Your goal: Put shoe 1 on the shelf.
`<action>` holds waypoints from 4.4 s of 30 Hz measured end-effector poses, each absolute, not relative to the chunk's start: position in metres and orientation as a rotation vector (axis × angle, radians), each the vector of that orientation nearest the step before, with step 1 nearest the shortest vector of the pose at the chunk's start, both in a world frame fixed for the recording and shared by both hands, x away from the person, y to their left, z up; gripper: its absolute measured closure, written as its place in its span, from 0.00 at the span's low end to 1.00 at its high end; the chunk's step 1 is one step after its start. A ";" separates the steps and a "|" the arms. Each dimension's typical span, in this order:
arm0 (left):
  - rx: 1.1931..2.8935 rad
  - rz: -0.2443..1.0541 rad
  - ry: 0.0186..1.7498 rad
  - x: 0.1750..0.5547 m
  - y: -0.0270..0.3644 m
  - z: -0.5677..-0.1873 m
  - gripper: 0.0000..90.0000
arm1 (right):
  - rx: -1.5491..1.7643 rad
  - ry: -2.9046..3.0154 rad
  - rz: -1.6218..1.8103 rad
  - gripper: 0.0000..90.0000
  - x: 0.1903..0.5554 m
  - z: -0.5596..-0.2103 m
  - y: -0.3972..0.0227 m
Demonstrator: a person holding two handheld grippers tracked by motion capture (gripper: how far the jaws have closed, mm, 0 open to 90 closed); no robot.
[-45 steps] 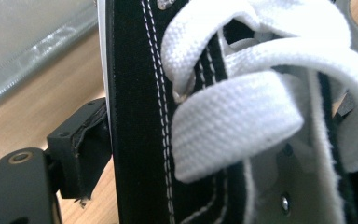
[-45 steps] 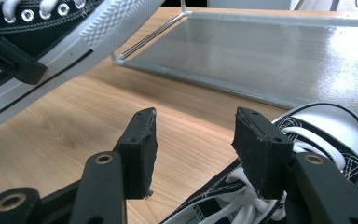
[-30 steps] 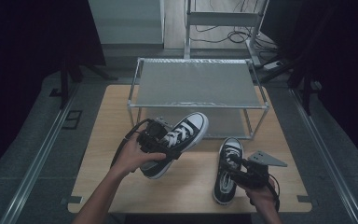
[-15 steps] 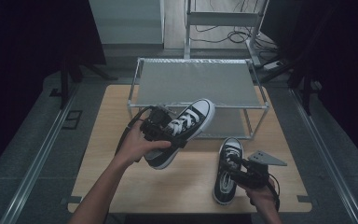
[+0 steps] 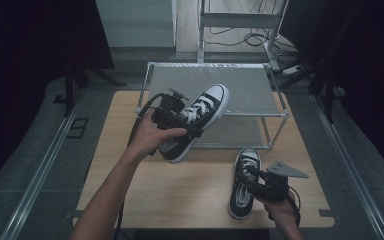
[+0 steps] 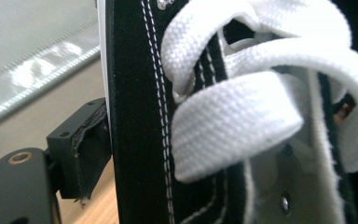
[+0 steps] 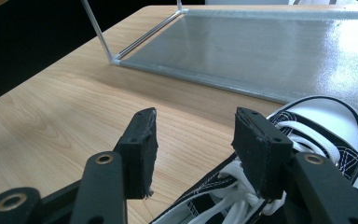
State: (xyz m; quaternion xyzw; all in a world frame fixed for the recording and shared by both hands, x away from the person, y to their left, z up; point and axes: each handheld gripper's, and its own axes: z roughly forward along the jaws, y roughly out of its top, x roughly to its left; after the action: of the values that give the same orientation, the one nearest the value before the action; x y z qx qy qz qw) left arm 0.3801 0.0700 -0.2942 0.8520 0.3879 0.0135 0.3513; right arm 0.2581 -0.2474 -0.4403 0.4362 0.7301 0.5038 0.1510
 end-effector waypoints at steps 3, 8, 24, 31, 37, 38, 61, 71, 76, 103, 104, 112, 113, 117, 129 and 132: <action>2.200 0.027 1.014 0.388 0.072 -0.290 0.18 | 1.247 2.098 1.446 0.55 0.258 -0.441 -0.247; 2.181 0.018 1.050 0.402 0.071 -0.281 0.18 | 1.248 2.108 1.442 0.55 0.259 -0.442 -0.247; 2.155 0.033 1.195 0.445 0.061 -0.265 0.19 | 1.255 2.115 1.447 0.55 0.259 -0.444 -0.247; 2.163 0.047 1.246 0.467 0.055 -0.261 0.19 | 1.261 2.104 1.457 0.55 0.260 -0.444 -0.249; 2.136 0.063 1.312 0.486 0.048 -0.258 0.19 | 1.263 2.100 1.465 0.55 0.259 -0.443 -0.251; 2.133 0.066 1.323 0.489 0.047 -0.257 0.19 | 1.264 2.099 1.465 0.55 0.259 -0.442 -0.251; 2.038 0.097 1.643 0.548 0.021 -0.260 0.18 | 1.278 2.084 1.480 0.55 0.259 -0.442 -0.256; 1.969 0.091 1.744 0.561 0.020 -0.270 0.18 | 1.279 2.082 1.483 0.55 0.258 -0.441 -0.257; 1.940 0.082 1.791 0.566 0.023 -0.279 0.18 | 1.285 2.084 1.479 0.55 0.259 -0.443 -0.258; 1.920 0.017 1.919 0.579 0.026 -0.294 0.17 | 1.298 2.105 1.466 0.54 0.263 -0.449 -0.255; 1.923 0.013 1.919 0.580 0.026 -0.294 0.17 | 1.298 2.106 1.465 0.54 0.263 -0.449 -0.254; 1.901 -0.006 1.927 0.581 0.024 -0.294 0.14 | 1.304 2.104 1.467 0.53 0.263 -0.449 -0.255; 1.909 0.000 1.921 0.580 0.024 -0.293 0.13 | 1.306 2.104 1.467 0.53 0.263 -0.449 -0.255; 1.905 0.007 1.906 0.579 0.024 -0.291 0.12 | 1.301 2.105 1.466 0.53 0.263 -0.449 -0.254; 1.871 0.034 1.596 0.542 0.041 -0.258 0.18 | 1.287 2.097 1.466 0.53 0.260 -0.445 -0.254; 1.903 0.047 1.492 0.528 0.045 -0.254 0.20 | 1.280 2.094 1.463 0.54 0.259 -0.444 -0.253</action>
State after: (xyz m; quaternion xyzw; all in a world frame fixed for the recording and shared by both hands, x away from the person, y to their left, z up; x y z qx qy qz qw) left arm 0.5280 0.0453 -0.2541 0.7359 0.5770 0.0181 0.3537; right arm 0.2586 -0.2528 -0.4436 0.4435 0.7254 0.5069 0.1419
